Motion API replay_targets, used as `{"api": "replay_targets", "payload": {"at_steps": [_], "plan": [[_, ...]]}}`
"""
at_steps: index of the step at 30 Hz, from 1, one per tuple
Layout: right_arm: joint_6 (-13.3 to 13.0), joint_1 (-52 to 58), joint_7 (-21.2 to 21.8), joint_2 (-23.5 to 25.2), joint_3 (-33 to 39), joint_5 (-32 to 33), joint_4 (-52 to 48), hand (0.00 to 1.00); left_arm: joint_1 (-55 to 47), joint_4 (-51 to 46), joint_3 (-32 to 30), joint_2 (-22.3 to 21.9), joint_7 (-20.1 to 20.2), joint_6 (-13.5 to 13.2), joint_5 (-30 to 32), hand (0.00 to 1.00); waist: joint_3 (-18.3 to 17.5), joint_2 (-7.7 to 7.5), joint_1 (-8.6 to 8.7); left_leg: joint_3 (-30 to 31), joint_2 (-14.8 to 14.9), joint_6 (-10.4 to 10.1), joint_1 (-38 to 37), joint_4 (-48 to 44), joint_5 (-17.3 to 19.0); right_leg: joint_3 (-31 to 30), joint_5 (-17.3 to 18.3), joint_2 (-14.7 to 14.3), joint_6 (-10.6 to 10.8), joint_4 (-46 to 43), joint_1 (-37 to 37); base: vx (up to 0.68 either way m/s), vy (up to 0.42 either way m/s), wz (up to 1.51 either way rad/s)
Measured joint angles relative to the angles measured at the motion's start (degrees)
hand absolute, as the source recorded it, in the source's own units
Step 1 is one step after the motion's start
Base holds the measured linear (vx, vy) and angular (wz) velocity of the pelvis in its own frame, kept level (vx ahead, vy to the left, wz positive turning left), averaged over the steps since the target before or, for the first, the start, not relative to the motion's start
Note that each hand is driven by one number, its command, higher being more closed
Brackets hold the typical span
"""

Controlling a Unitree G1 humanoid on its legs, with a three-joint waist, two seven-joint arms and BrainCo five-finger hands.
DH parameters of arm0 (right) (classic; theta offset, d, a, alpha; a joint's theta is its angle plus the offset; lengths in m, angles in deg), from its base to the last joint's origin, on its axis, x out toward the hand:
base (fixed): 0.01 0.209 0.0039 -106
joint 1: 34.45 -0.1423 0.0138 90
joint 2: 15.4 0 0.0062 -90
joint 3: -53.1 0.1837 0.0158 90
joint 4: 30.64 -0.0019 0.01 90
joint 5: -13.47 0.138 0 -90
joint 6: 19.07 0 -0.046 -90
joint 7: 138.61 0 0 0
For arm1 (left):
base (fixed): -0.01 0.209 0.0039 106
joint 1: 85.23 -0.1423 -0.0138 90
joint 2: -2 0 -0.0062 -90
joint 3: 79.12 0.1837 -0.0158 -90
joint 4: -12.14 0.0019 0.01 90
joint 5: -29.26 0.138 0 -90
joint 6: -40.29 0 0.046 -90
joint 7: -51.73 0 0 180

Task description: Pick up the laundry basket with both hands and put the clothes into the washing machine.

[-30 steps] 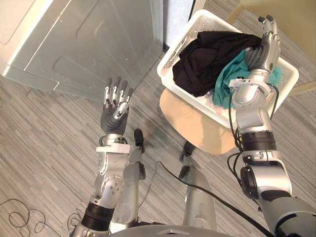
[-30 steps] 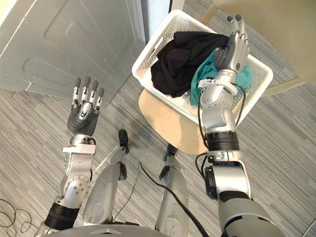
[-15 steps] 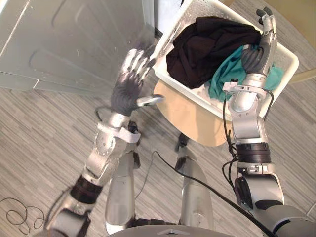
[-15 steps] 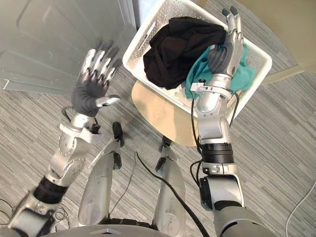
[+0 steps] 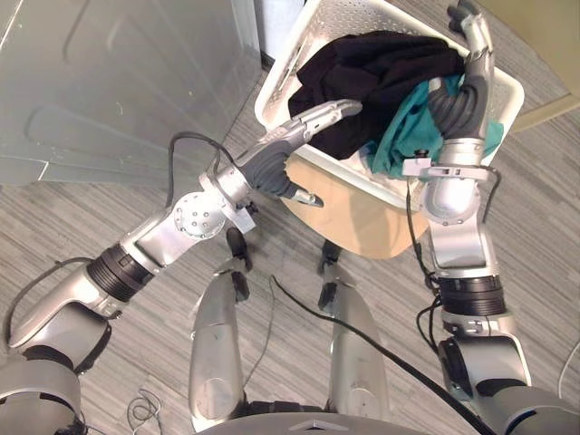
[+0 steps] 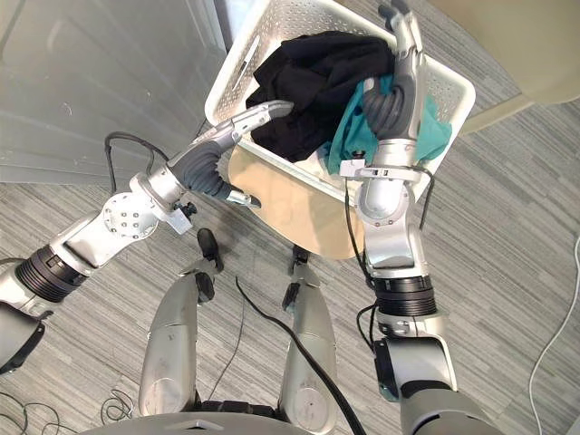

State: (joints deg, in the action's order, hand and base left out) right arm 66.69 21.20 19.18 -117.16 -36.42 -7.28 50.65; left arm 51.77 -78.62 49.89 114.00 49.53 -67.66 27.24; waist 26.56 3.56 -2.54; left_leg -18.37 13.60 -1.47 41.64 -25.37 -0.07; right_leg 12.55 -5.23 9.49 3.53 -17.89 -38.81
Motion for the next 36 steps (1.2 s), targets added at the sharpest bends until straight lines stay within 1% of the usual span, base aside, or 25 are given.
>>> {"api": "replay_targets", "payload": {"at_steps": [3, 4, 5, 7, 9, 10, 12, 14, 16, 17, 18, 21, 23, 25, 29, 30, 33, 36], "plan": [[-1.16, -1.3, 0.51, -2.56, -1.46, 1.33, -4.52, 1.0, 0.76, 1.81, 1.18, 0.38, 0.83, 0.84, 0.14, 0.0, 0.0, 0.01, 0.31, -0.7, 0.47, -0.01, -0.01, -1.59, 0.8, -0.83, 0.18, -0.01, 0.24, -1.18, -0.44, -0.02, -0.006, -0.11], [-1.6, -1.86, 0.55, -2.7, -1.87, 1.38, -5.16, 1.0, 0.76, 2.16, 1.44, 0.45, 1.16, 1.18, 0.22, 0.0, -0.01, 0.01, 0.57, -0.77, 0.54, 0.02, -0.03, -1.81, 0.91, -0.97, 0.19, -0.02, 0.25, -1.28, -0.45, -0.04, -0.008, -0.11], [-2.42, -2.63, 0.59, -2.8, -2.49, 2.11, -6.91, 1.0, 0.72, 2.53, 1.83, 0.44, 1.49, 1.66, 1.05, 0.0, -0.01, 0.01, 0.98, -0.96, 0.62, 0.07, -0.06, -2.04, 1.03, -1.13, 0.18, -0.03, 0.25, -1.41, -0.49, -0.05, -0.008, -0.07], [-3.98, -2.89, 0.6, -3.14, -2.75, 2.93, -9.25, 1.0, 0.72, 2.55, 2.04, 0.29, 1.61, 1.78, 1.12, 0.0, -0.01, 0.01, 0.98, -1.36, 0.88, 0.2, -0.06, -2.41, 1.21, -1.5, 0.19, -0.14, 0.26, -1.79, -0.78, -0.05, -0.014, -0.09], [-5.15, -3.25, 0.79, -4.56, -3.69, 3.43, -11.29, 1.0, 0.72, 2.55, 2.01, 0.16, 1.54, 2.05, 1.15, 0.0, -0.02, 0.01, 0.99, -2.11, 0.93, 0.04, -0.12, -2.37, 1.48, -2.31, 0.21, -0.11, 0.28, -2.22, -1.37, -0.06, -0.021, -0.11], [-5.56, -3.32, 0.92, -4.61, -3.96, 3.55, -11.32, 1.0, 0.72, 2.57, 2.0, -0.04, 1.46, 2.22, 1.22, 0.0, -0.02, 0.01, 1.05, -2.14, 0.92, 0.05, -0.19, -2.36, 1.48, -2.34, 0.17, -0.11, 0.31, -2.21, -1.42, -0.05, -0.019, -0.09], [-5.91, -3.27, 1.25, -4.53, -4.9, 3.6, -11.35, 1.0, 0.74, 2.85, 1.06, -2.06, 0.82, 2.81, 2.68, 0.0, -0.04, 0.03, 1.25, -2.23, 0.92, 0.08, -0.34, -2.31, 1.45, -2.47, 0.04, -0.09, 0.36, -2.21, -1.39, -0.04, -0.019, -0.04], [-5.97, -3.08, 2.17, -4.4, -4.83, 3.62, -11.98, 1.0, 0.72, 4.13, -1.0, -5.27, -0.65, 3.24, 4.92, 0.0, -0.04, 0.03, 1.24, -2.26, 0.91, 0.14, -0.33, -2.17, 1.38, -2.47, -0.03, -0.09, 0.39, -2.14, -1.39, 0.0, 0.0, 0.0], [-6.19, -2.02, 2.21, -3.76, -4.76, 3.6, -13.93, 1.0, 0.68, 5.75, -5.85, -9.81, -2.89, 4.38, 9.35, 0.0, -0.04, 0.02, 1.25, -2.27, 0.79, 0.51, -0.33, -1.58, 0.8, -2.43, -0.24, -0.07, 0.27, -1.85, -1.39, -0.01, -0.017, 0.04], [-6.19, -1.88, 2.21, -3.45, -4.75, 3.6, -14.2, 1.0, 0.67, 6.16, -7.28, -10.97, -3.68, 4.59, 10.6, 0.0, -0.04, 0.02, 1.25, -2.27, 0.79, 0.71, -0.33, -1.54, 0.61, -2.42, -0.27, -0.08, 0.25, -1.84, -1.39, 0.0, 0.0, 0.0], [-6.18, -1.62, 2.21, -2.81, -4.67, 3.6, -14.61, 1.0, 0.67, 6.5, -9.84, -12.73, -5.19, 5.53, 12.7, 0.0, -0.04, 0.02, 1.32, -2.27, 0.79, 0.69, -0.33, -1.46, 0.53, -2.38, -0.29, -0.09, 0.24, -1.85, -1.41, 0.0, 0.0, 0.0], [-6.18, -0.83, 2.2, -1.89, -4.31, 3.59, -15.21, 1.0, 0.66, 6.53, -13.73, -15.2, -8.85, 7.26, 17.6, 0.0, -0.04, 0.02, 1.47, -2.36, 0.75, 0.7, -0.69, -1.4, 0.47, -2.49, -0.31, -0.07, 0.23, -2.08, -1.33, 0.0, 0.0, 0.0], [-6.18, 0.46, 2.21, -1.89, -3.78, 3.59, -15.29, 1.0, 0.57, 6.52, -15.66, -16.04, -10.05, 8.08, 19.44, 0.0, -0.05, 0.01, 1.5, -2.39, 0.75, 0.66, -0.85, -1.36, 0.43, -2.53, -0.3, -0.08, 0.24, -2.17, -1.3, 0.0, 0.0, 0.0], [-6.15, 1.95, 2.32, -1.89, -2.99, 3.59, -15.28, 1.0, -0.05, 6.51, -17.8, -16.7, -10.22, 8.36, 20.38, 0.0, -0.05, 0.0, 1.61, -2.47, 0.75, 0.67, -0.98, -1.29, 0.41, -2.63, -0.29, -0.08, 0.24, -2.26, -1.29, 0.0, 0.0, 0.0], [-6.08, 7.05, 4.8, -2.4, 0.45, 3.56, -15.28, 1.0, -4.87, 5.55, -22.85, -16.62, -10.04, 8.45, 21.35, 0.0, -0.05, 0.0, 1.77, -3.55, 0.36, 0.55, -2.68, -0.24, 0.36, -3.35, -0.15, 0.13, 0.36, -2.38, -0.89, -0.02, -0.026, -0.06], [-6.06, 8.82, 5.48, -2.81, 1.53, 3.56, -15.28, 1.0, -6.57, 4.12, -24.24, -16.47, -10.01, 8.63, 21.34, 0.0, -0.06, -0.01, 2.08, -3.58, 0.36, 0.14, -2.73, -0.26, 0.64, -3.43, 0.01, 0.13, 0.45, -2.36, -0.85, -0.01, -0.029, -0.03], [-5.91, 12.84, 7.24, -4.43, 4.43, 3.58, -15.27, 1.0, -8.89, 1.28, -25.5, -16.29, -9.65, 8.56, 21.33, 0.0, -0.06, 0.0, 2.24, -3.76, 0.36, 0.16, -2.72, -0.31, 0.68, -3.85, 0.0, 0.1, 0.59, -2.09, -0.85, 0.0, 0.0, 0.0], [-5.9, 14.25, 7.92, -4.45, 5.38, 3.77, -15.27, 1.0, -9.16, 1.28, -25.51, -15.91, -8.34, 8.53, 21.18, 0.0, -0.08, 0.01, 2.47, -3.94, 0.36, 0.18, -2.76, -0.32, 0.69, -4.02, -0.07, 0.08, 0.71, -1.89, -0.86, 0.0, -0.006, -0.01]]}}
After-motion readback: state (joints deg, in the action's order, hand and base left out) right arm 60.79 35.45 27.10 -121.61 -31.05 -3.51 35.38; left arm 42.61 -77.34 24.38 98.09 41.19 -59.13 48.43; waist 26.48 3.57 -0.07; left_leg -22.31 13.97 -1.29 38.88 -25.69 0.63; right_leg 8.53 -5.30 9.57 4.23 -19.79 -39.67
